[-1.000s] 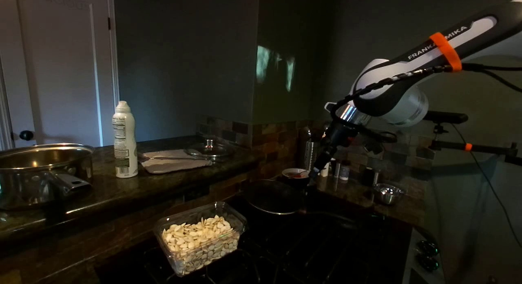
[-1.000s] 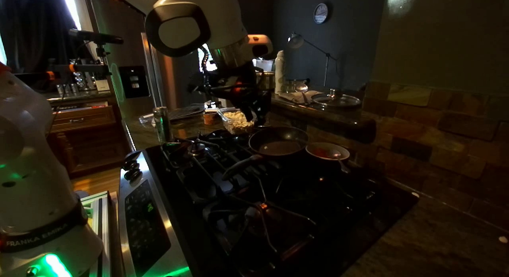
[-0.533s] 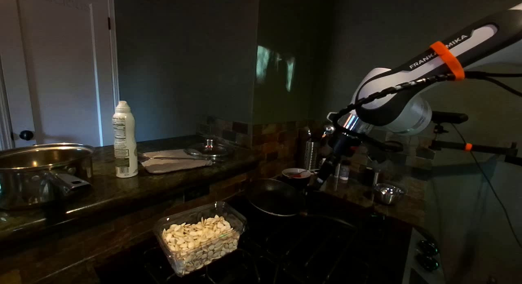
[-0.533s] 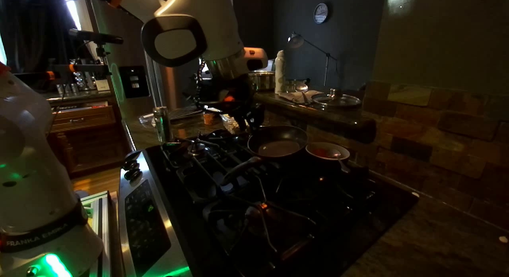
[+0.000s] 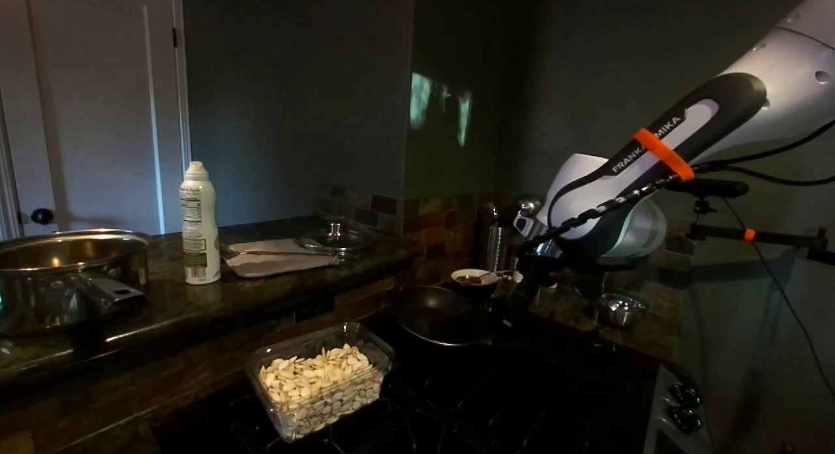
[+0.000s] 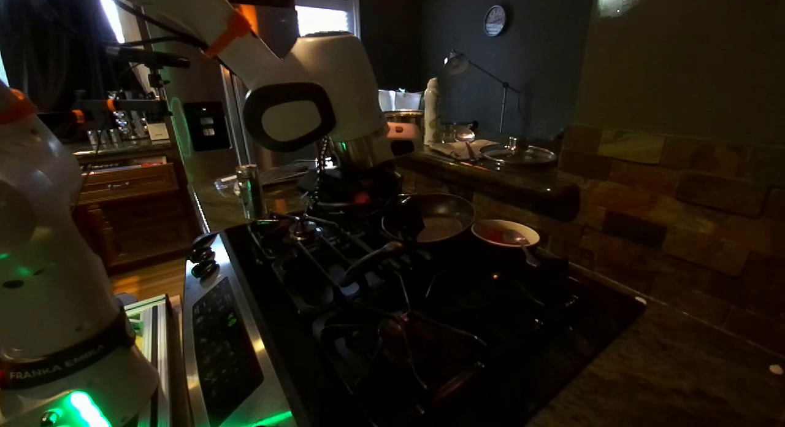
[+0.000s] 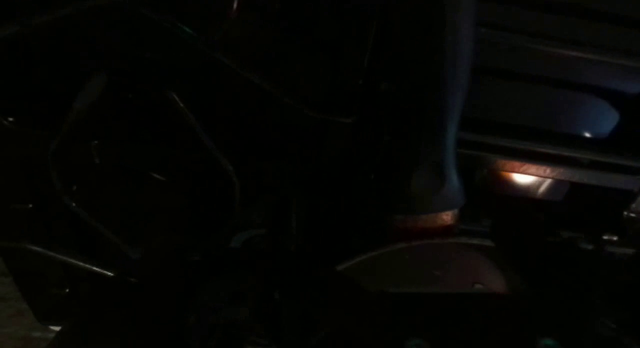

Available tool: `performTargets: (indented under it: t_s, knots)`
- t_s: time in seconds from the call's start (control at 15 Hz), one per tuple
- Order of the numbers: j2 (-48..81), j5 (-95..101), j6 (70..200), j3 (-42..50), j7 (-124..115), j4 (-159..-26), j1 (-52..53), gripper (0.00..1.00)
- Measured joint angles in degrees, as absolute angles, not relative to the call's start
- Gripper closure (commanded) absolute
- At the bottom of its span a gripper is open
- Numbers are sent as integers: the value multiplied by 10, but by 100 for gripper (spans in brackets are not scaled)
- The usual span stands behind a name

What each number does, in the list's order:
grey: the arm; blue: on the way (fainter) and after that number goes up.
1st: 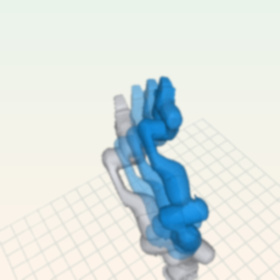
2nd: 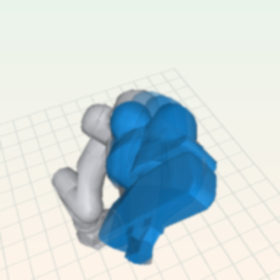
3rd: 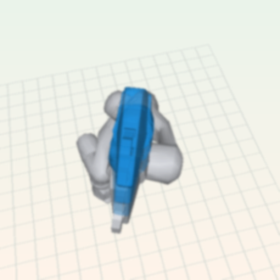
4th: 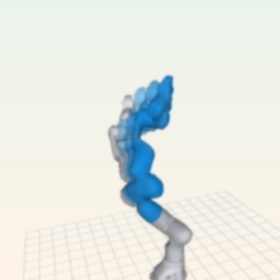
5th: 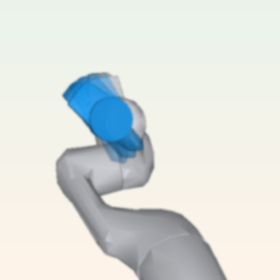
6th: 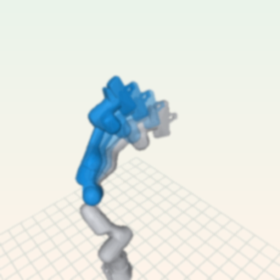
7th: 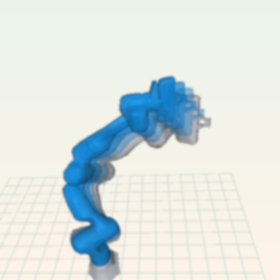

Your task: Remove the pan from the stove and put it on the counter

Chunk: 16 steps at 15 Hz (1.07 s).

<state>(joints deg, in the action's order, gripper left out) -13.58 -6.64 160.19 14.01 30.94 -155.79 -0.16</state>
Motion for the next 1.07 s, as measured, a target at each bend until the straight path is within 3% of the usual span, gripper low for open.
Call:
performTargets:
  t_s: [0.6,0.67,0.73,0.87,1.07]
  knots:
    - [-38,-46,1740,103,273,-1556,1,0]
    - [-31,-46,1752,100,266,-1555,1,4]
    - [-25,-47,1761,98,259,-1555,2,27]
    - [-16,-57,1766,96,255,-1552,5,31]
    - [-9,-75,1766,92,255,-1548,10,57]
